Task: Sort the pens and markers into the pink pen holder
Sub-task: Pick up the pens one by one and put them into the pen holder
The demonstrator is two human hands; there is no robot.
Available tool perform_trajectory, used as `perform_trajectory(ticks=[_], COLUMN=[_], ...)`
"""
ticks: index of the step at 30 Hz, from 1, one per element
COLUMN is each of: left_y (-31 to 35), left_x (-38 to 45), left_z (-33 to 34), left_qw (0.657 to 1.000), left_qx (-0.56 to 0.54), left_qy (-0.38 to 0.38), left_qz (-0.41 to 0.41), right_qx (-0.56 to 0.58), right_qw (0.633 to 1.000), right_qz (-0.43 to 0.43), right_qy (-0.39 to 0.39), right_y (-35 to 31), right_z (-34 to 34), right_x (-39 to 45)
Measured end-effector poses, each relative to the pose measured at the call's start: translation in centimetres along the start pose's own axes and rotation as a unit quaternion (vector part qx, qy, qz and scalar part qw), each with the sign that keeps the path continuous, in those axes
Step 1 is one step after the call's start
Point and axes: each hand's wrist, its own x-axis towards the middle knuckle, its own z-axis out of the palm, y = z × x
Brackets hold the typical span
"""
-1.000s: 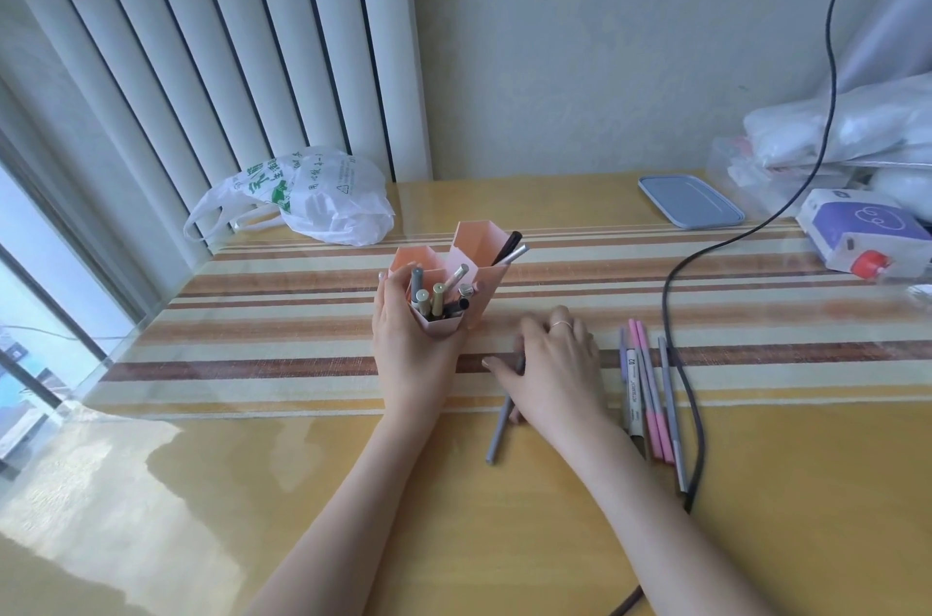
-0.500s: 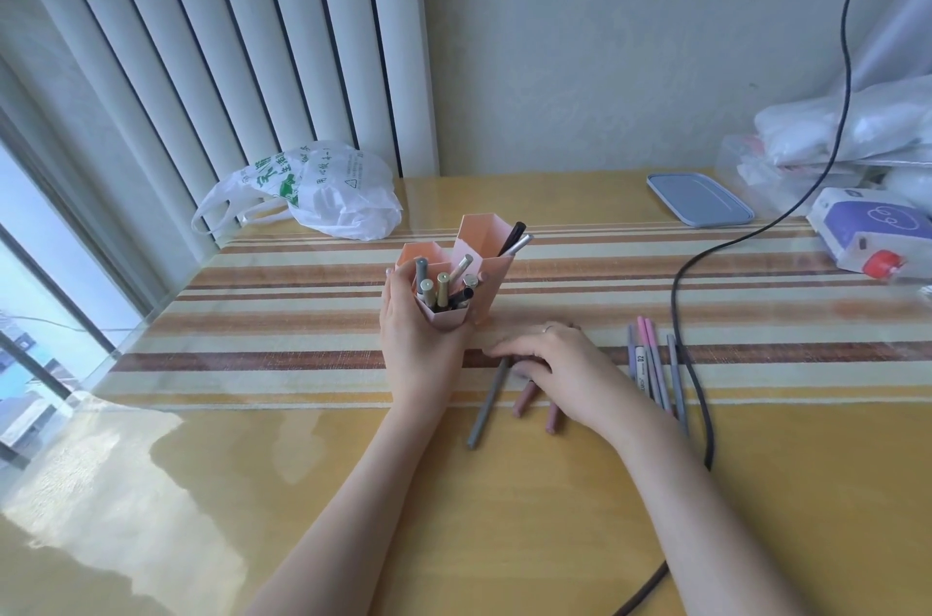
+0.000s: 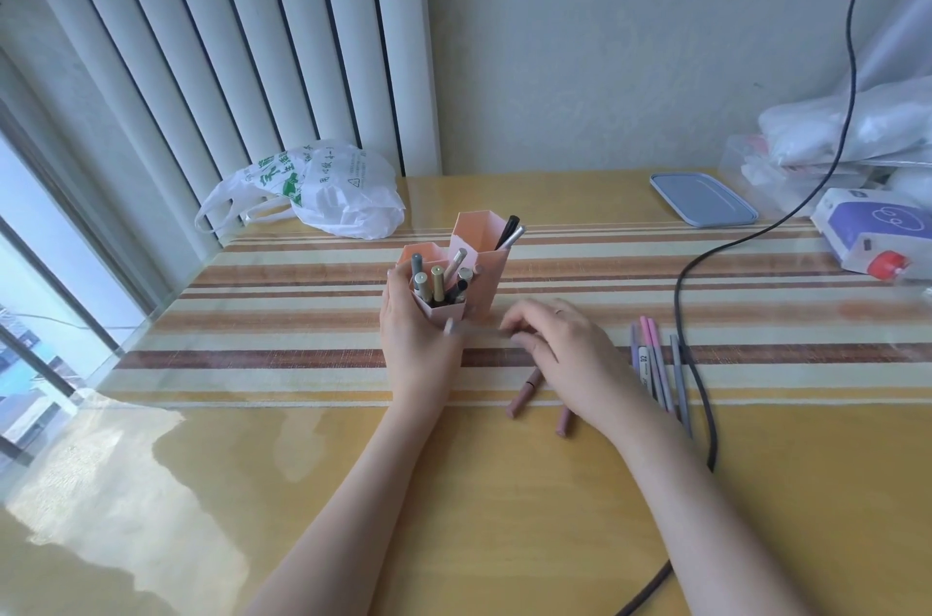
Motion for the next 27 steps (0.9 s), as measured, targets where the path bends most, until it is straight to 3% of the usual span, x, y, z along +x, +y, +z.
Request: perform_trajectory(ticks=[4,7,16,22,27], left_y=[0.6,0.7,0.3,0.1,0.1], left_x=[-0.2,-0.4,-0.5,-0.5,-0.6], left_z=[-0.1,0.2,0.4,0.7,0.8], left_qw=[1.0,0.994,0.988,0.983,0.98], left_qx=[0.021,0.074,0.112,0.126,0.126], left_qy=[-0.001,-0.027,-0.015,-0.01,-0.007], left_qz=[0.015,0.081,0.107,0.13,0.151], right_qx=[0.104,0.255,0.443,0.377,0.273], right_qw=[0.984,0.936,0.835,0.842,0.885], right_qz=[-0.033,-0.045,-0.012,-0.042,-0.09], right_qy=[0.142,0.238,0.325,0.384,0.366], right_y=[-0.6,-1.4,-3.5,-3.8,-2.9], right_z=[0.1,0.3,-0.2,0.5,1.8], right_x=[0.1,0.1,-0.2,-0.2,-0.2])
